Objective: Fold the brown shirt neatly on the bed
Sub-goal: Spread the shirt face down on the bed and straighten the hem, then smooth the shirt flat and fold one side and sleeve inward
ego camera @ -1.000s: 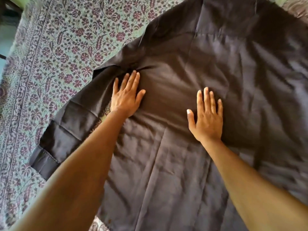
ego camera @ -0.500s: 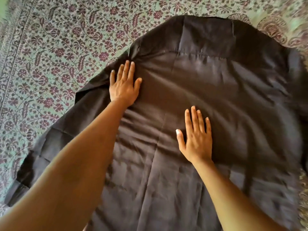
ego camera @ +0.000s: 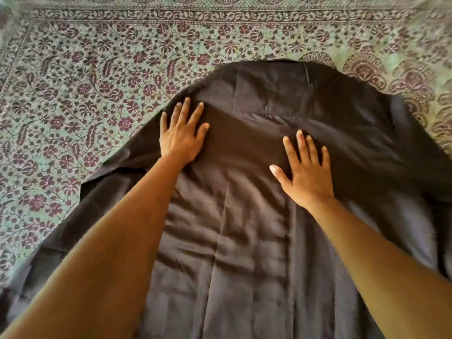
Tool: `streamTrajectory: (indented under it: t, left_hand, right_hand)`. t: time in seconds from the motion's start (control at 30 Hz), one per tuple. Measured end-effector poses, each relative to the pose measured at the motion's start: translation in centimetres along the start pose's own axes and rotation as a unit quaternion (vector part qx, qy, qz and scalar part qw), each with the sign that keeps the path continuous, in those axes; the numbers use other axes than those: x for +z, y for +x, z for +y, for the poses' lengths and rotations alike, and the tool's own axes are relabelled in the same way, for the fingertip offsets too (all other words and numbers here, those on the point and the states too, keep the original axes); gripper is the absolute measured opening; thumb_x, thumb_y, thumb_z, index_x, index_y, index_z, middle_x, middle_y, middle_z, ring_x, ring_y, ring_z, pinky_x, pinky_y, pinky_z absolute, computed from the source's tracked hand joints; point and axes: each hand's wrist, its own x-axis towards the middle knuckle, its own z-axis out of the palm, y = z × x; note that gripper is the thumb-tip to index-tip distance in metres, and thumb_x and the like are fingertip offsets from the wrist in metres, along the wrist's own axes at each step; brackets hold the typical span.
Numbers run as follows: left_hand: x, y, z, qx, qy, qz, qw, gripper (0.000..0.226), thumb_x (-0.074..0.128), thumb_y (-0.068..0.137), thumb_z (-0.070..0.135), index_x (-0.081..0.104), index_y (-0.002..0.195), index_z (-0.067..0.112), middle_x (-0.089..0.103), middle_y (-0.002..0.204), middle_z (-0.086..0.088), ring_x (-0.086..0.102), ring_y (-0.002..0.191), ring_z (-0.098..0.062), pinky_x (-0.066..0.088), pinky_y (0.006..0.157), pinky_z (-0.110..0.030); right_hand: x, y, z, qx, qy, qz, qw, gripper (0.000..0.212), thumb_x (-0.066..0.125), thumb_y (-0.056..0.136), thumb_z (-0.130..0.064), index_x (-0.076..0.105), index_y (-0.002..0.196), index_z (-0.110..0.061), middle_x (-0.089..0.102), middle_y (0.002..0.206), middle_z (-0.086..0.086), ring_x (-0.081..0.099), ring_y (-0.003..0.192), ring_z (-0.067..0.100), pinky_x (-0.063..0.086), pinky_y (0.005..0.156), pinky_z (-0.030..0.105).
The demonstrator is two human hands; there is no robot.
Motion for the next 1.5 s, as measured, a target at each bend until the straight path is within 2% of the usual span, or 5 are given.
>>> streamTrajectory:
  t: [0.33,0.6,0.83,1.13,1.5]
  left_hand:
    - [-4.5,6.9,6.3,-0.059,-0.096,0.14,0.984,0.036,0.036,0.096,0.033,0.053,0.126,0.021,0.052,0.131,-0.01,0.042,0.122,-0.029,0.024,0.104,-0.046]
    - [-6.8,12.7,9.0,0.019,-0.185,-0.074,0.98,0.035,0.056,0.091,0.036,0.062,0.114,0.011,0.063,0.104,-0.013,0.059,0.102,-0.032,0.045,0.081,-0.033]
    - [-6.5,7.6,7.8,0.182,-0.217,0.129,0.95,0.018,0.064,0.076,0.013,0.064,0.093,0.011,0.06,0.096,-0.007,0.057,0.087,-0.022,0.043,0.076,-0.028]
    - [-5.7,7.6,9.6,-0.081,-0.425,-0.025,0.901,0.028,0.059,0.083,0.05,0.056,0.076,0.024,0.06,0.081,-0.001,0.057,0.074,-0.016,0.047,0.068,-0.027]
    - [-10.8,13.2,11.9,-0.097,-0.491,-0.106,0.859,0.017,0.05,0.077,0.0,0.06,0.074,0.012,0.056,0.066,-0.001,0.053,0.056,-0.011,0.043,0.046,-0.016]
  right_hand:
    - [-5.1,9.2,3.4,0.066,0.107,0.244,0.962,0.046,0.035,0.091,-0.033,0.051,0.127,-0.009,0.05,0.134,0.014,0.047,0.121,0.032,0.035,0.095,0.045]
    - [-8.8,16.0,7.1,0.11,0.098,-0.043,0.988,0.057,0.036,0.098,-0.036,0.019,0.146,-0.011,0.029,0.148,0.018,0.021,0.138,0.032,0.013,0.113,0.047]
    - [-7.6,11.2,8.6,-0.054,0.098,0.258,0.96,0.018,0.05,0.079,-0.023,0.05,0.086,-0.006,0.053,0.083,0.012,0.049,0.086,0.034,0.033,0.075,0.04]
    - [-9.7,10.8,6.9,0.143,0.434,0.096,0.884,0.048,0.042,0.095,-0.045,0.049,0.058,-0.014,0.046,0.058,0.002,0.045,0.063,0.022,0.03,0.058,0.032]
    - [-13.4,17.2,8.5,0.164,0.576,-0.003,0.801,0.021,0.051,0.089,-0.025,0.053,0.109,-0.018,0.058,0.096,-0.001,0.051,0.088,0.013,0.036,0.067,0.024]
